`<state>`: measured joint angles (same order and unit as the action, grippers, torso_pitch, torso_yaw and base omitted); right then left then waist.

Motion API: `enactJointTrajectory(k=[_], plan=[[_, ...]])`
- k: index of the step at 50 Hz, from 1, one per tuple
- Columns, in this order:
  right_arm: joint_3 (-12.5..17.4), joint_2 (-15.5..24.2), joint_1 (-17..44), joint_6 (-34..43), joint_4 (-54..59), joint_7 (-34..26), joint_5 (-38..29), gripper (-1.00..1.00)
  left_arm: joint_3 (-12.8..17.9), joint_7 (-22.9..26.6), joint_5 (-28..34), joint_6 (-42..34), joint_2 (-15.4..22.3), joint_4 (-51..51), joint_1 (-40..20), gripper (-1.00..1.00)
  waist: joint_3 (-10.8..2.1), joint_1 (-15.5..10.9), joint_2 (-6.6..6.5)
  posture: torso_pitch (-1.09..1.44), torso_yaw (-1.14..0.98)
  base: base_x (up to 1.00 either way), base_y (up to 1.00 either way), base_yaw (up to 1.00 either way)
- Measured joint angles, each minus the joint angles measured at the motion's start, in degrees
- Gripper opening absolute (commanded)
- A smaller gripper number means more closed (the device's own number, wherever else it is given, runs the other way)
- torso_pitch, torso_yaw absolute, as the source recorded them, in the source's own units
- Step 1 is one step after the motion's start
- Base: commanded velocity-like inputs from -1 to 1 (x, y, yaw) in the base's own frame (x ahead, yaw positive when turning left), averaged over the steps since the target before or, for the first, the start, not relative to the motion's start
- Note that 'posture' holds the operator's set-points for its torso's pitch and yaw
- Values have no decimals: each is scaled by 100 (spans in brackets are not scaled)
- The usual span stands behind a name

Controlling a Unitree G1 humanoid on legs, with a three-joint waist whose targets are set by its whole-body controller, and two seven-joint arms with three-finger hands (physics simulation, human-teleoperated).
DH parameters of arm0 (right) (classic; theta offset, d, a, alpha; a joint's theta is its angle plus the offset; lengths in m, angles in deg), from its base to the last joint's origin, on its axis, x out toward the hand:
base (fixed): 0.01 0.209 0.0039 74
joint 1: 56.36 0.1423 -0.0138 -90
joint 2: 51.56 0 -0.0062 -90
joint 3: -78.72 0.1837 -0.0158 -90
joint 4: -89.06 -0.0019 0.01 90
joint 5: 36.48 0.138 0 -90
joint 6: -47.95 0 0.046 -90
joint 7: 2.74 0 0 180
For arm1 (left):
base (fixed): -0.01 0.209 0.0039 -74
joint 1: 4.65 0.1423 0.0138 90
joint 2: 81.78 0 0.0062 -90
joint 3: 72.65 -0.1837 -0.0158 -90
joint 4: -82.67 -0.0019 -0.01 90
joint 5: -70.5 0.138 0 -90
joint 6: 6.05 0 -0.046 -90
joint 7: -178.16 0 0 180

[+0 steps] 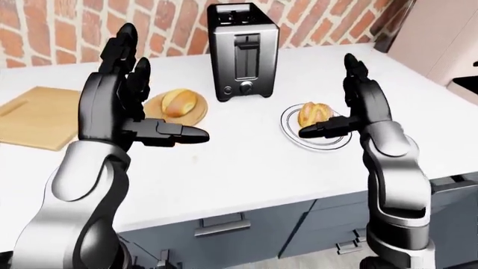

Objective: Place all breads on the cutting board.

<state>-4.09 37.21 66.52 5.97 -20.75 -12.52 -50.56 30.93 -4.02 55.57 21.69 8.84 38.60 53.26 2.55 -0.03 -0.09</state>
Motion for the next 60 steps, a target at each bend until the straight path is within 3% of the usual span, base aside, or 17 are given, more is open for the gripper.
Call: enactJointTrajectory(k=[18, 25, 32, 48, 51, 60], plan=[[130, -21, -24, -432, 600, 35, -166, 98, -14, -28, -23, -102, -1, 50, -91, 100, -52, -8, 13, 0, 0, 0, 0, 0], [111, -40, -98, -581, 741, 87, -173, 54, -27, -15, 2, -52, -18, 30, -29, 100, -62, -11, 12, 0, 0, 0, 0, 0], [97, -41, -129, -701, 829, 107, -188, 44, -15, -14, -11, -94, -24, 100, -35, 100, -75, -11, 12, 0, 0, 0, 0, 0], [94, -32, -234, -1060, 1281, 175, -402, 54, 4, 2, -26, -75, -13, 96, -13, 100, -65, 0, 17, 0, 0, 0, 0, 0], [81, -37, -264, -1144, 1385, 179, -440, 45, 8, 2, -26, -59, -9, 80, -16, 100, -63, -1, 19, 0, 0, 0, 0, 0], [105, -49, -313, -1384, 1528, 227, -577, -40, 8, -20, -48, -109, -6, 141, -35, 100, -71, 8, 24, 0, 0, 0, 0, 0]])
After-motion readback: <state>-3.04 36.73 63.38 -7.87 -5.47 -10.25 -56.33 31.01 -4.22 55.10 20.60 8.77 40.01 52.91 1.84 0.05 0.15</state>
